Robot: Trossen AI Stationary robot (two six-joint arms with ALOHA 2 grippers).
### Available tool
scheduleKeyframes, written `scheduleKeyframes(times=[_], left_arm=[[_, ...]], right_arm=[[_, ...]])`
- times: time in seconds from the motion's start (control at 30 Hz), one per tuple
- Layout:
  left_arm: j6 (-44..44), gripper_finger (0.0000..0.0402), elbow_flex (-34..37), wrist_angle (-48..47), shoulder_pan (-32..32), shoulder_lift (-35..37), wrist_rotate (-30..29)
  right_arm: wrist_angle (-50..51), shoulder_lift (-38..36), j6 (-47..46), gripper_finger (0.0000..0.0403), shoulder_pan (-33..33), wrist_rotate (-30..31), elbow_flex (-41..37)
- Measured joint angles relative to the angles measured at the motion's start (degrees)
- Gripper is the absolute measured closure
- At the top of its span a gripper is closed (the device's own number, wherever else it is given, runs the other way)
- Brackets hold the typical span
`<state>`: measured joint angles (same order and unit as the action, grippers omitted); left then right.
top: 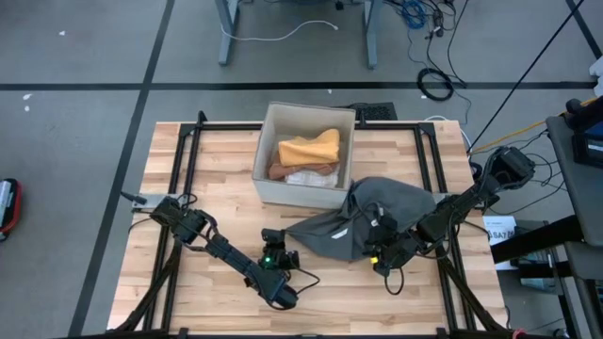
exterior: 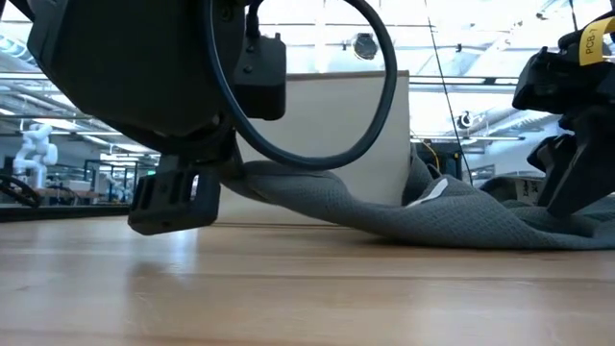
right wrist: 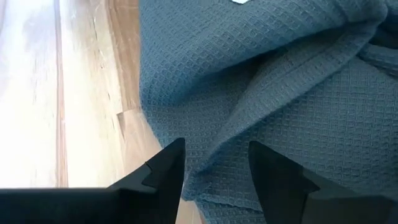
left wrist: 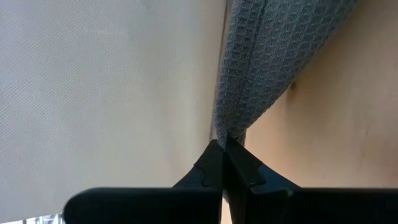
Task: Fold towel
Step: Fold the orange towel
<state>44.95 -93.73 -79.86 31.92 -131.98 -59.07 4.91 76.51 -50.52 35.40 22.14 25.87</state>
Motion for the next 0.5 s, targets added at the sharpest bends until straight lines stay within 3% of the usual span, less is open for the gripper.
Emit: scheduleKeyframes(times=[0.37, 0.5], left_arm=[[-0.5, 0.0401, 0.0, 2.8, 0.0, 0.0, -0.7], [-0.5, 0.0401, 0.0, 3.5, 0.0, 0.0, -1.4]], right_arm=[[-3.2, 6.7, 0.2, 0.0242, -1.0, 1.4, 0.2], [-4.6, 7.2, 0.4, 0.028, -1.0, 1.5, 0.2]])
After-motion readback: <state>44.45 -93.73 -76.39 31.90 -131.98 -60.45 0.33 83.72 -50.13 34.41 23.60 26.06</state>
